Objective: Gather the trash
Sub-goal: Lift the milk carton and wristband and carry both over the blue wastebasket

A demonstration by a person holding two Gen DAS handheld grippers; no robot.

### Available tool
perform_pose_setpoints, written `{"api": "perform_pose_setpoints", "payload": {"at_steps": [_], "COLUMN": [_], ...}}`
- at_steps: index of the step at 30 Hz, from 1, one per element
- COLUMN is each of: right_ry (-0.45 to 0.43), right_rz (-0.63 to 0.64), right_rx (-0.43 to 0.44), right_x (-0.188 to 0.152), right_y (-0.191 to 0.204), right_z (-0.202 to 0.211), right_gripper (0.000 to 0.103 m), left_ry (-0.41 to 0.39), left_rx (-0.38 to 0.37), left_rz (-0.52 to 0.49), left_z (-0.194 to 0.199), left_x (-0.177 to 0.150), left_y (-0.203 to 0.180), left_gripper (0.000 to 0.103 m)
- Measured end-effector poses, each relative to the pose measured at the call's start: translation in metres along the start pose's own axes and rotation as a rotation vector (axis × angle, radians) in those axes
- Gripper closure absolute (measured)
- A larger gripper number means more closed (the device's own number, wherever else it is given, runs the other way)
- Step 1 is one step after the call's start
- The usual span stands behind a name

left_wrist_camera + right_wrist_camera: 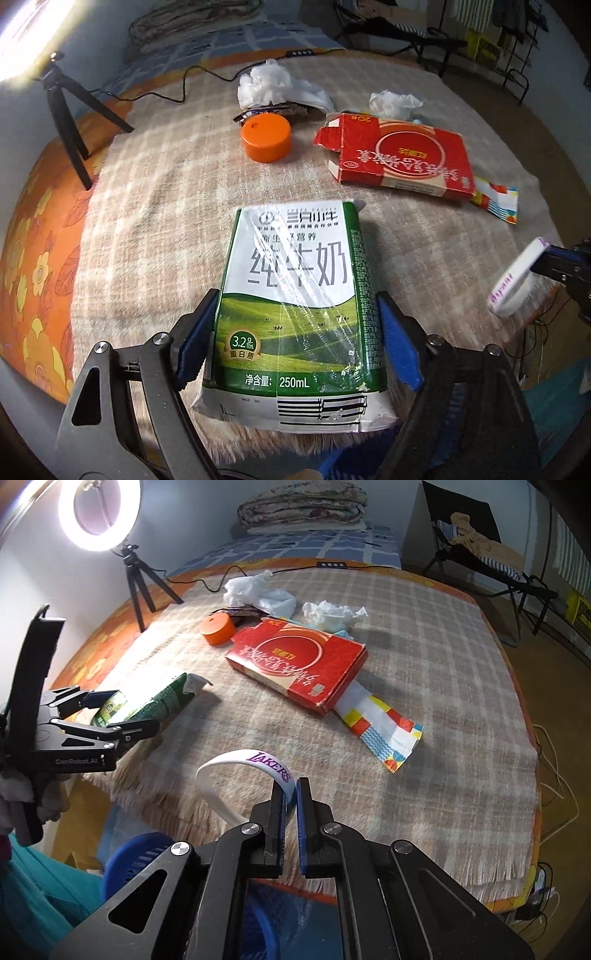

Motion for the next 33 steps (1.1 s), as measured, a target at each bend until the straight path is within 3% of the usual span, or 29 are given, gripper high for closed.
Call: {"api": "perform_pose_setpoints", "payload": {"at_steps": [6,23,33], "right_ry": [0.006,0.049,0.160], "right_rz": [0.023,0.085,0.099], "right_rx": [0.031,0.091,0.089], "right_x": [-0.014,-0.080,-0.127], "right_y": [0.014,0.054,0.059], "right_z": [0.008,0.027,-0.001], "right_gripper": [0.099,0.099,0.099], "left_ry": [-0.035,-0.030,0.082], "left_rx": [-0.018,-0.134,-0.177], "left_rz": [0.013,0.018,-0.026], "left_z": [0.028,0.091,0.071], "left_x": [-0.021,-0.115,-0.174], "left_y": [0.003,-0.014,-0.043], "left_gripper": [0.020,0.020,0.020]}}
Point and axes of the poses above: each gripper's, at about its wrist camera, not at the fingertips, and z roughly against the way its jaws point, y to its left, x to its top, the point moved 4 cm from there along -z, roughly the way its jaws point, and after that the axes turned 15 degrees about x, right-handed, at the moved point
